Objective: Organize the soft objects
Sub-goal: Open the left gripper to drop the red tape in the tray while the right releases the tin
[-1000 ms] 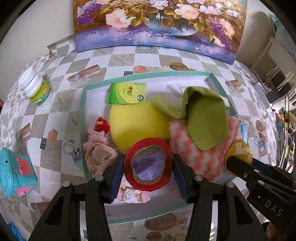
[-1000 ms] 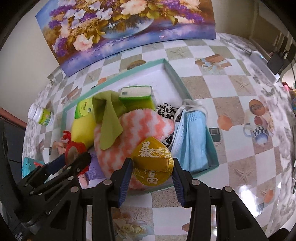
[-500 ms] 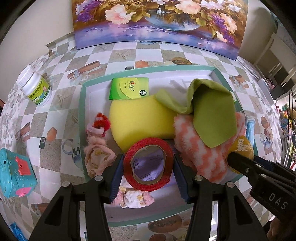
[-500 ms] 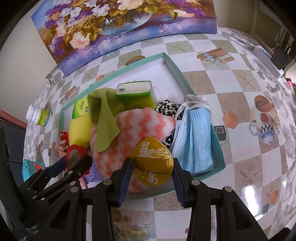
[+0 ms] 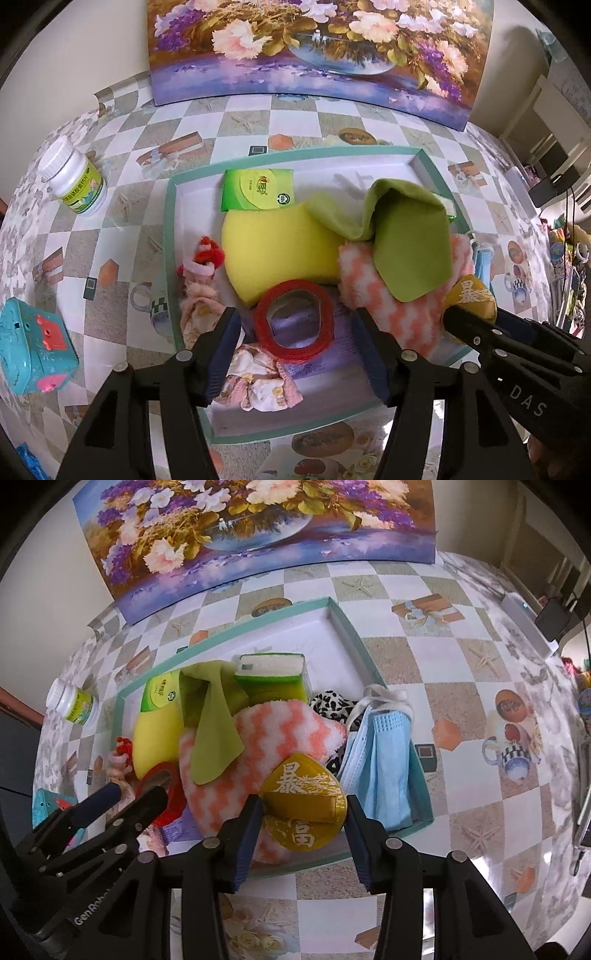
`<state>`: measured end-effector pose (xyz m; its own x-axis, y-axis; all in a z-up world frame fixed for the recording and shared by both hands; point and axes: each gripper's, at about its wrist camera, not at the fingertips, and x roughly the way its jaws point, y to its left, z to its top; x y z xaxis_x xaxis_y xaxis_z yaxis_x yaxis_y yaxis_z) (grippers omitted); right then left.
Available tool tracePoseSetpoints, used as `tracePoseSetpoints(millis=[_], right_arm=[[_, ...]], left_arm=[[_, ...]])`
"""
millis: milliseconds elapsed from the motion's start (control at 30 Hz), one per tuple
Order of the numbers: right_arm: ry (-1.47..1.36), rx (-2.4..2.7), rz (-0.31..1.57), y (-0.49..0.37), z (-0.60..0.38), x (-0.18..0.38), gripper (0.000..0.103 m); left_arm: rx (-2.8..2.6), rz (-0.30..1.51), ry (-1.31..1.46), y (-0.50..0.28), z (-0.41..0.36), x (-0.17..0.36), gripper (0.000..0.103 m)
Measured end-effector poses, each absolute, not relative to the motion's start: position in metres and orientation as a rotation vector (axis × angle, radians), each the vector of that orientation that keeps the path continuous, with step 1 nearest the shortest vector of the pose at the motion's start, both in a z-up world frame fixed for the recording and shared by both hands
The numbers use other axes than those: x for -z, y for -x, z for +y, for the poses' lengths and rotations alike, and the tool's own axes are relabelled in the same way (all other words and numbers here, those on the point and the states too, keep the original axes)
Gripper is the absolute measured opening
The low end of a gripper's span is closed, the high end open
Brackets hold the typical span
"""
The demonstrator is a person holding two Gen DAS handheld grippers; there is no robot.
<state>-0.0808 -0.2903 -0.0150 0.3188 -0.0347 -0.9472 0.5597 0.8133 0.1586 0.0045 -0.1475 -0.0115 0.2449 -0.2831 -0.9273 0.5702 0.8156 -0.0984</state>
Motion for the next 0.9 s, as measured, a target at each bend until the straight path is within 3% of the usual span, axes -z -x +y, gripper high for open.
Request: tracePoseSetpoints(millis=[167,233,300,333,533,633,767,900], right_arm=[[-0.486,0.43,1.198,0.081,-0.29,0.012,0.051],[-0.469,0.441,1.201,0.081,-0.289,0.01,0.061],[-0.444,0.452,1.201,0.081,-0.288,0.007,0.066],[-0.434,0.455,1.199,0.081,-0.287,0.006,0.067],[-0.405,0.459,1.206,0.08,-0.286,0.006,0.072],[-0.394,0.469,1.206,0.08,-0.286,0.005,0.087],[-0.367,0.492,1.182,0.081,-0.287,-0.001,0.103],[-0.358,0.5,1.154,0.083,-0.288,-0.01,0.103]], left_arm=[[0.589,1.182,-0.263,-0.007,-0.143,0.005,0.064],[0.58,1.176,-0.258,-0.008,-0.141,0.003,0.066],[0.561,1.166,-0.253,-0.01,-0.138,0.001,0.084],[0.549,1.156,-0.25,-0.012,-0.136,0.0,0.087],[0.496,1.145,-0.241,-0.019,-0.126,0.002,0.09],[0.459,1.15,-0.237,-0.024,-0.119,0.005,0.09],[0.395,1.165,-0.224,-0.031,-0.107,0.011,0.1],[0.363,1.167,-0.202,-0.037,-0.098,0.012,0.1]])
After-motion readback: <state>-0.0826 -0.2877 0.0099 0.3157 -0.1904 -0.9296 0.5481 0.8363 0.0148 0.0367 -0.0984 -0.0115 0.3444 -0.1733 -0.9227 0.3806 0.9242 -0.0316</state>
